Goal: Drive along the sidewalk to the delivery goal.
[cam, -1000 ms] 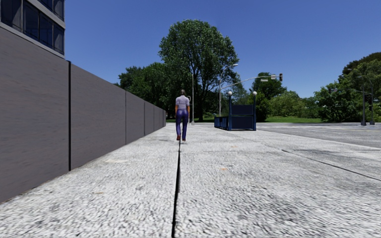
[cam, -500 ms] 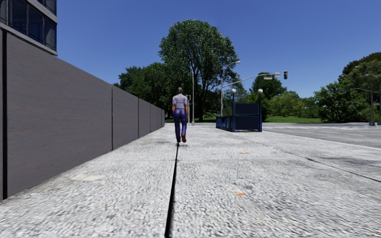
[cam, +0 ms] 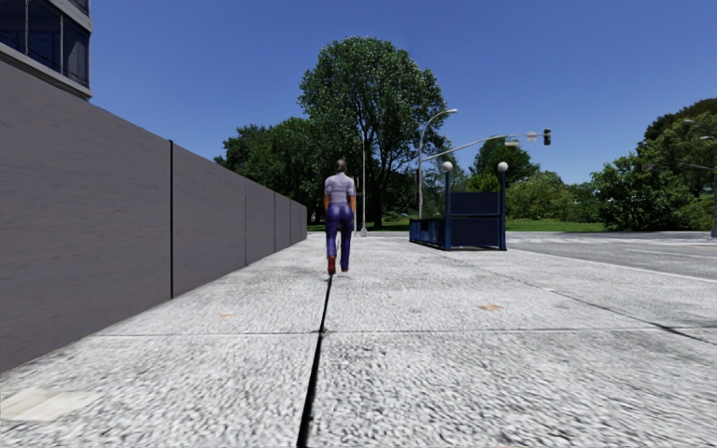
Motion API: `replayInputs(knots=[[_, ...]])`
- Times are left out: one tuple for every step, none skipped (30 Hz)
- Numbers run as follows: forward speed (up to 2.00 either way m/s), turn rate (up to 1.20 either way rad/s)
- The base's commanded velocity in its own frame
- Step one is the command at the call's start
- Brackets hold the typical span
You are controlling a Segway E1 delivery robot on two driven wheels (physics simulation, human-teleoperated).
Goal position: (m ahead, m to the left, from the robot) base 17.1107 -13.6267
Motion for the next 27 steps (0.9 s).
replayInputs(knots=[[2.0,0.0],[2.0,0.0],[2.0,0.0],[2.0,0.0],[2.0,0.0],[2.0,0.0],[2.0,0.0],[1.99,0.0],[1.99,0.0],[1.99,0.0],[1.99,0.0],[1.99,0.0],[1.99,0.0],[1.99,0.0],[1.99,0.0],[1.99,0.0],[1.99,0.0],[2.0,0.0],[2.0,0.0],[2.0,0.0],[2.0,0.0],[1.99,0.0],[1.99,0.0],[1.94,0.0],[1.82,0.0],[1.82,0.0],[1.67,0.0]])
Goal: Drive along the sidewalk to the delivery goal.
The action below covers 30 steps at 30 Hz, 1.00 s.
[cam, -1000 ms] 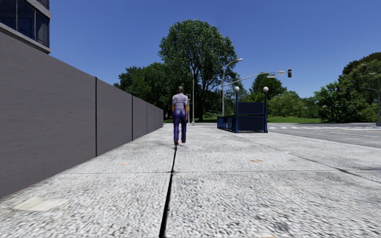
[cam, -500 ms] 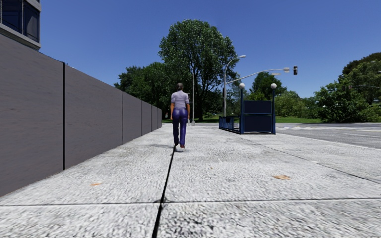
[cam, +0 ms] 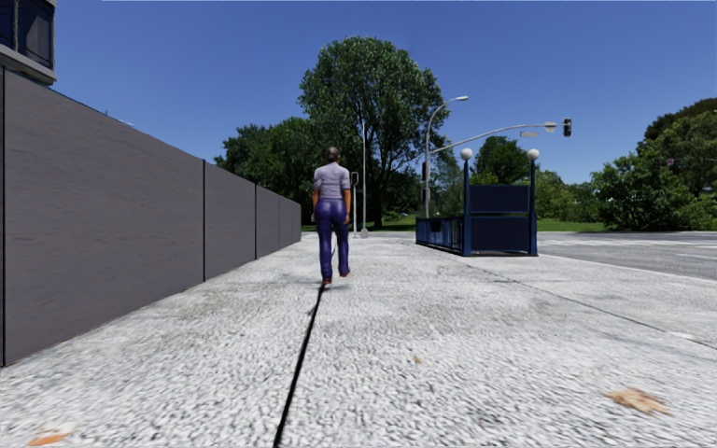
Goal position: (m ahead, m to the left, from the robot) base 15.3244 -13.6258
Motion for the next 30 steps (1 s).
replayInputs(knots=[[1.45,0.0],[1.45,0.0],[1.2,0.0],[1.12,0.0],[1.11,0.0],[1.11,0.0],[1.1,0.0],[1.1,0.0],[1.1,0.0],[1.1,0.0],[1.1,0.0],[1.1,0.0],[1.1,0.0],[1.1,0.0],[1.1,0.0],[1.1,0.0],[1.07,0.0],[1.06,0.0],[1.06,0.0],[1.06,0.0],[1.06,0.0],[1.06,0.0],[1.06,0.0],[1.06,0.0],[1.06,0.0],[1.06,0.0],[1.06,0.0],[1.06,0.0],[1.08,0.0],[1.08,0.0]])
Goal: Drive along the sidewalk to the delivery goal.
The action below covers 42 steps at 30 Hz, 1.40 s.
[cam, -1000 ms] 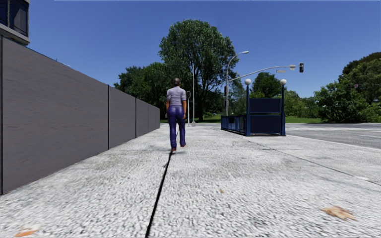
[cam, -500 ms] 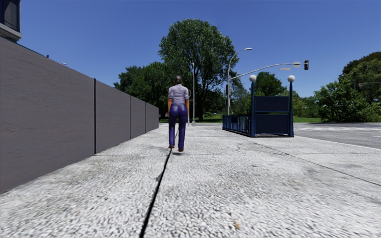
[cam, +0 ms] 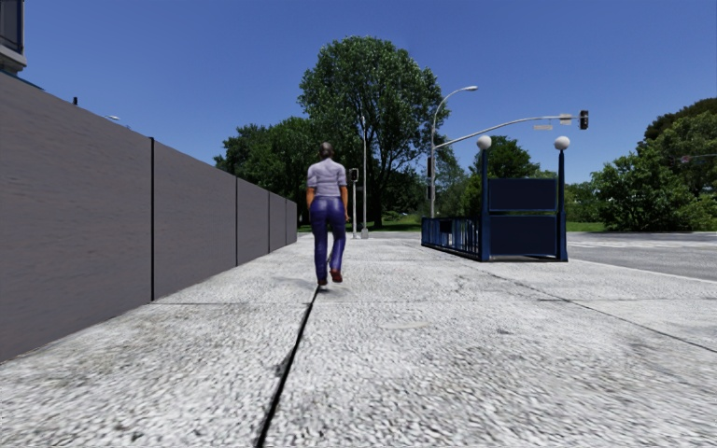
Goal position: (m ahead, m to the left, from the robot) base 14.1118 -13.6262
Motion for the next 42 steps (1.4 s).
replayInputs(knots=[[1.09,0.0],[1.1,0.0],[1.1,0.0],[1.11,0.0],[1.12,0.0],[1.12,0.0],[1.12,0.0],[1.13,0.0],[1.13,0.0],[1.13,0.0],[1.14,-0.07],[1.15,-0.19],[1.15,-0.19],[1.17,-0.27],[1.19,-0.29],[1.19,-0.29],[1.25,-0.29],[1.29,-0.29],[1.29,-0.29],[1.31,-0.29],[1.33,-0.29],[1.35,-0.29],[1.35,-0.29],[1.36,-0.29],[1.37,-0.27],[1.37,-0.27],[1.37,-0.26],[1.37,-0.25],[1.37,-0.25],[1.37,-0.25],[1.37,-0.19],[1.37,-0.13],[1.37,-0.12],[1.37,-0.12],[1.37,-0.12],[1.37,-0.12],[1.37,-0.12],[1.37,-0.12],[1.37,-0.12],[1.37,-0.12],[1.37,-0.12],[1.37,-0.12]])
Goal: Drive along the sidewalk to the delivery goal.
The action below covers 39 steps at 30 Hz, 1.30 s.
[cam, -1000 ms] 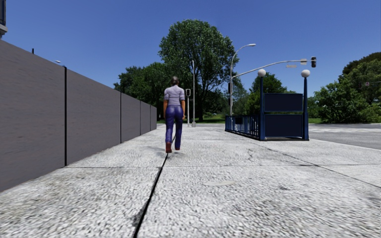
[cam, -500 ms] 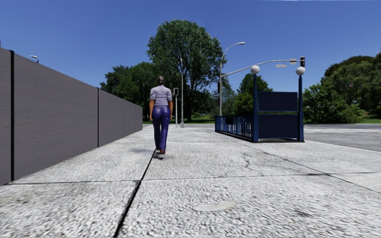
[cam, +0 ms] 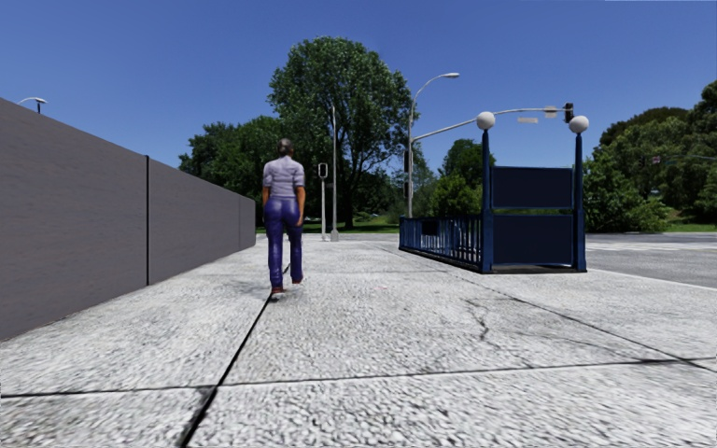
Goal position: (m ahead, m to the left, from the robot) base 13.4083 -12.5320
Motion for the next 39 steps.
replayInputs(knots=[[1.37,-0.12],[1.37,-0.12],[1.37,-0.16],[1.37,-0.21],[1.37,-0.26],[1.37,-0.26],[1.37,-0.3],[1.37,-0.31],[1.37,-0.31],[1.37,-0.31],[1.37,-0.31],[1.37,-0.31],[1.37,-0.31],[1.38,-0.31],[1.39,-0.31],[1.39,-0.31],[1.39,-0.31],[1.41,-0.23],[1.41,-0.23],[1.45,0.0],[1.45,0.0],[1.45,0.0],[1.47,0.0],[1.47,0.0],[1.47,0.0],[1.47,0.0],[1.47,0.0],[1.47,0.0],[1.47,0.0],[1.47,0.0],[1.47,0.0],[1.47,0.0],[1.49,0.0],[1.52,0.0],[1.52,0.0],[1.53,0.0],[1.53,0.0],[1.53,0.0],[1.53,0.0]])
